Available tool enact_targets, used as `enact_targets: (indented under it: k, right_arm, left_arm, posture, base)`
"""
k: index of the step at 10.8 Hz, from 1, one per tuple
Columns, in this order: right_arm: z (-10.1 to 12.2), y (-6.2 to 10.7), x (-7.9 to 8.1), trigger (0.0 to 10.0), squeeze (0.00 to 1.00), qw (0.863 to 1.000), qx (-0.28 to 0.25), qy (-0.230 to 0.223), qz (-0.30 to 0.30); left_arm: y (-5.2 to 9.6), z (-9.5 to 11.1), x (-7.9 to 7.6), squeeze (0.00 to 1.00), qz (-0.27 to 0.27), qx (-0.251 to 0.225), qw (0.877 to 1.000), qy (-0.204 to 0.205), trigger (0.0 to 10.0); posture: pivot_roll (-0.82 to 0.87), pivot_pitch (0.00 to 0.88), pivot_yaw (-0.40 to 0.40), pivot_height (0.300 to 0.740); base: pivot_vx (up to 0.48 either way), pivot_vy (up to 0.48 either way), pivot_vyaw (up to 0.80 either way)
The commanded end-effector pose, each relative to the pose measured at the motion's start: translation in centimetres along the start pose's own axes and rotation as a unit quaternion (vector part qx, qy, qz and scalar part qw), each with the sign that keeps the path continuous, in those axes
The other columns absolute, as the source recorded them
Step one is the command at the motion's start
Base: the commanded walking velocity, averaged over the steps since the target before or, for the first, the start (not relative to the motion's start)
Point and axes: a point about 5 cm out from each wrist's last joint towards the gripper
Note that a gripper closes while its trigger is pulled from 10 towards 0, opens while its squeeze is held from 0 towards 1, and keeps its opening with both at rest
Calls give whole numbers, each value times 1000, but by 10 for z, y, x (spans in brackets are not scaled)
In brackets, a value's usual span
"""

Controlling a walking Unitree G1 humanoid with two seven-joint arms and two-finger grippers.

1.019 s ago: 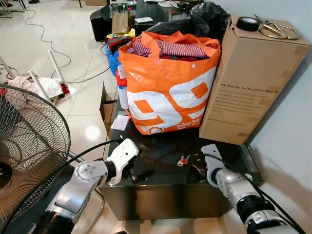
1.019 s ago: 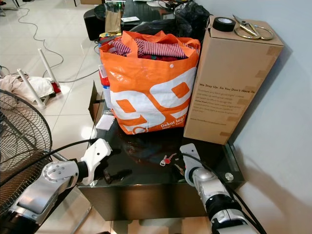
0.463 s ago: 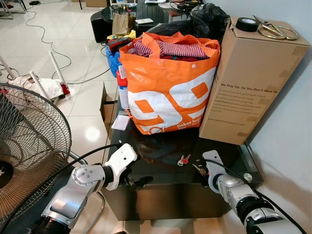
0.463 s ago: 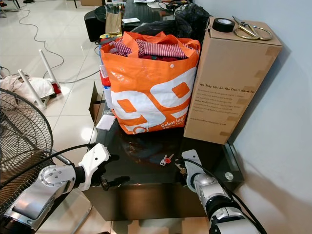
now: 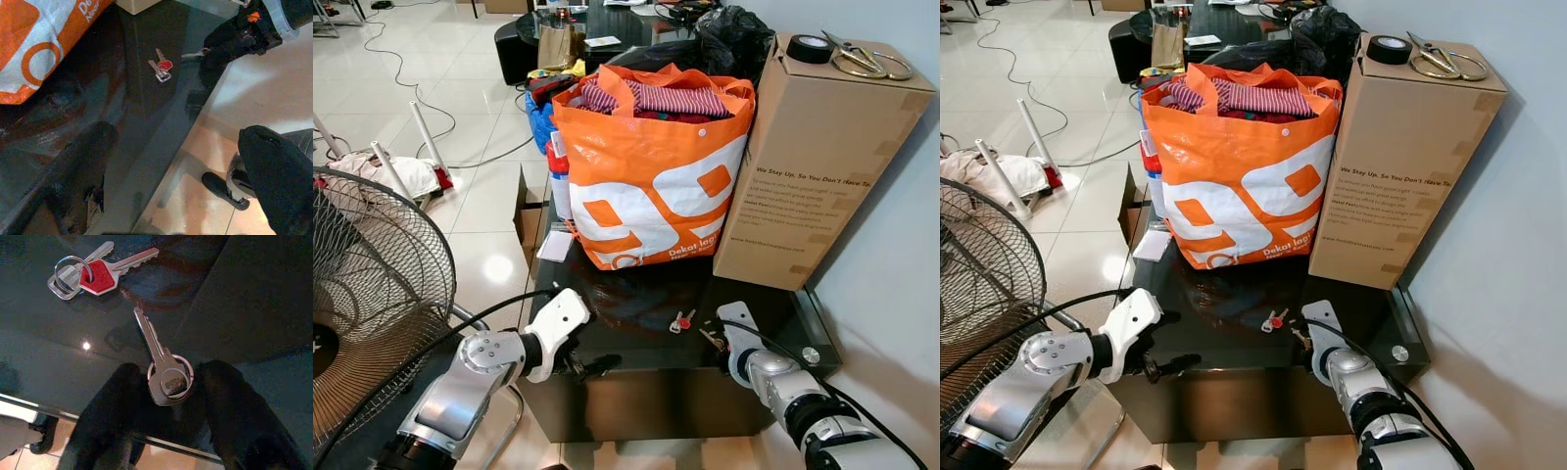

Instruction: Hang keys on a hook

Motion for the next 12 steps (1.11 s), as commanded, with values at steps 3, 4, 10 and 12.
enact_targets:
  k: [3,4,10,12]
  right_arm:
    - [-4,1,-5,0,0,1000,12,8,-10]
    - [-4,1,-6,0,0,1000,12,10,-11]
    - [2,2,-9,0,0,1000,-6,19,-16]
    - [16,2,-8,0,0,999,-37,32,-15]
  left_arm:
    - [0,6,-3,216,-27,-4,1000,6,10000]
    - [1,6,-5,216,-39,-1,999,14,10000]
    - [6,8,-6,220,-84,17,996,38,10000]
    - [5,8,-5,216,-79,16,996,33,10000]
  posture:
    - [-131,0,1,740]
    - [-133,0,3,740]
    - [-143,0,9,740]
    - [-143,0,5,740]
  base:
    - [0,0,0]
    - [0,0,0]
    - [0,0,0]
    - [0,0,0]
Point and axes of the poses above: a point about 5 cm out from each wrist's last joint towards the gripper, its own y axis pointing back from the gripper into the wrist, its own z axis along the axis of the wrist's last joint, x = y × z, and after that the axes turned 7 degrees about -y, right-handed
